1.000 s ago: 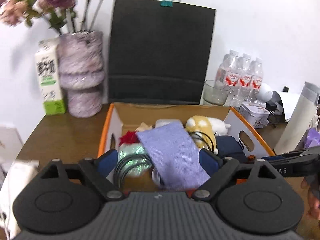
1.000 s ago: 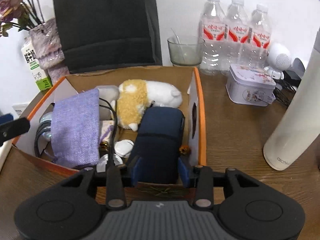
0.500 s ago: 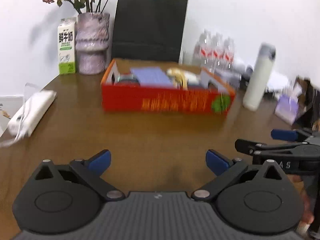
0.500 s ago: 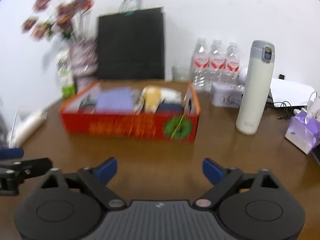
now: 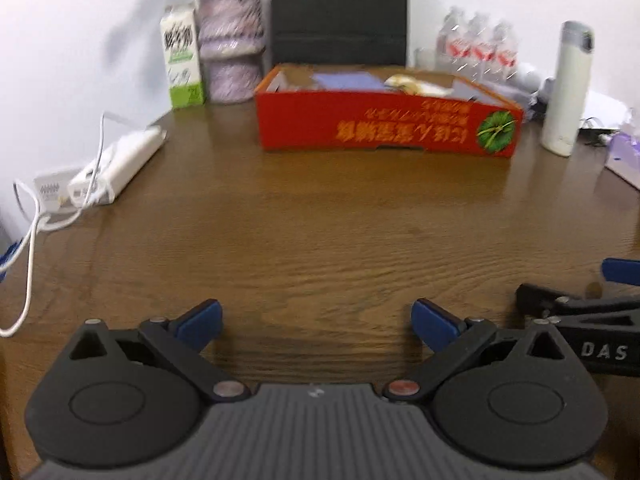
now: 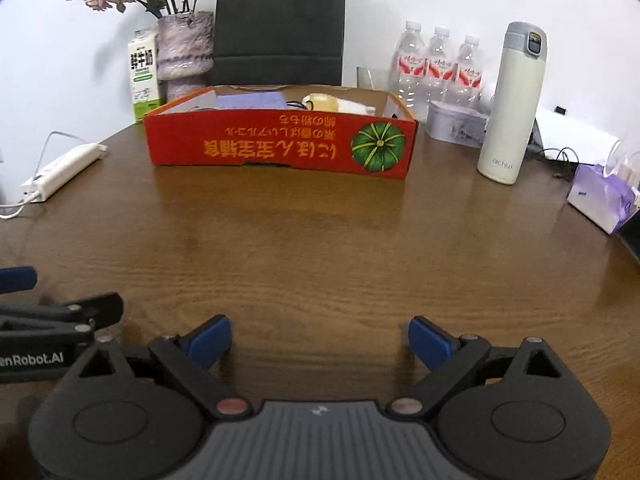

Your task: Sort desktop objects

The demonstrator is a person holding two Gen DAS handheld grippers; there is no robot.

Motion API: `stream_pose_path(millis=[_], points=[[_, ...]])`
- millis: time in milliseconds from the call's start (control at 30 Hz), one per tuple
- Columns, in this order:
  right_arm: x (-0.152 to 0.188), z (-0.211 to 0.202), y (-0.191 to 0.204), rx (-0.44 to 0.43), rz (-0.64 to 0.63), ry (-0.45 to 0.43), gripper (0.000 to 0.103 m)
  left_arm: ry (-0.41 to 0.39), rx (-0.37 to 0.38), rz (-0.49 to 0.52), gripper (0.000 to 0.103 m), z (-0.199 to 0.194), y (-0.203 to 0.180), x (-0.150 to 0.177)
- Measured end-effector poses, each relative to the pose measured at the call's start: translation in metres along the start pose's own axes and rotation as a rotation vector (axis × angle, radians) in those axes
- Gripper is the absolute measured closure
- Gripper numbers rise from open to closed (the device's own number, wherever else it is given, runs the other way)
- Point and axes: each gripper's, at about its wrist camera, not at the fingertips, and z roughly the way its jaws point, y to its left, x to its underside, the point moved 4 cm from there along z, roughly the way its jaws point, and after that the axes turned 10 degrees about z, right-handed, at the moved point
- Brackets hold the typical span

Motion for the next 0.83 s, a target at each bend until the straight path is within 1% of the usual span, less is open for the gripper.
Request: stream_pose_path(millis=[67, 167, 300, 400, 833], points=[[0.0, 0.005, 0.0, 0.006, 0.008, -0.001, 0.0, 0.0, -0.003, -0.016, 0.0, 0.001, 0.003, -0.001], [-0.003, 0.01, -0.001, -0.021, 0.022, 0.011, 0.0, 0.0, -0.005, -0.018, 0.0, 0.002, 0.005, -0.001], [-0.004, 0.014, 0.001, -0.021, 0.047, 0.009, 0.0, -0.016, -0.006, -0.027, 0.0, 0.001, 0.004, 0.001], [-0.004, 0.015, 0.001, -0.027, 0.044, 0.007, 0.0, -0.016, 0.003, -0.011, 0.0, 0.002, 0.004, 0.0], [-0.002, 0.013, 0.001, -0.034, 0.039, 0.008, 0.0, -0.016, 0.006, -0.013, 0.0, 0.002, 0.006, 0.0]])
